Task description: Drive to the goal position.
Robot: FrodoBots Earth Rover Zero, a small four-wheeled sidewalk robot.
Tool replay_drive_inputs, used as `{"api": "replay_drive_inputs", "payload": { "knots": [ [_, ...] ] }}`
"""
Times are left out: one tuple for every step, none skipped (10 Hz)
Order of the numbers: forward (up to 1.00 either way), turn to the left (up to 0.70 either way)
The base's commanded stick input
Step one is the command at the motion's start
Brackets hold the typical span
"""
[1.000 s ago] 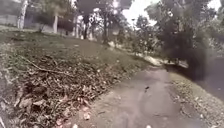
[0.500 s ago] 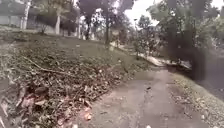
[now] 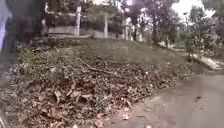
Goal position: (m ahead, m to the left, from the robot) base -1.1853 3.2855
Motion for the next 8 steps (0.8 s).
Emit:
{"api": "replay_drive_inputs", "payload": {
  "knots": [
    [0.00, 1.00],
    [0.00, 1.00],
    [0.00, 1.00],
    [0.00, 1.00],
    [0.00, 1.00],
    [0.00, 1.00],
    [0.00, 1.00],
    [0.00, 0.00]
  ]
}}
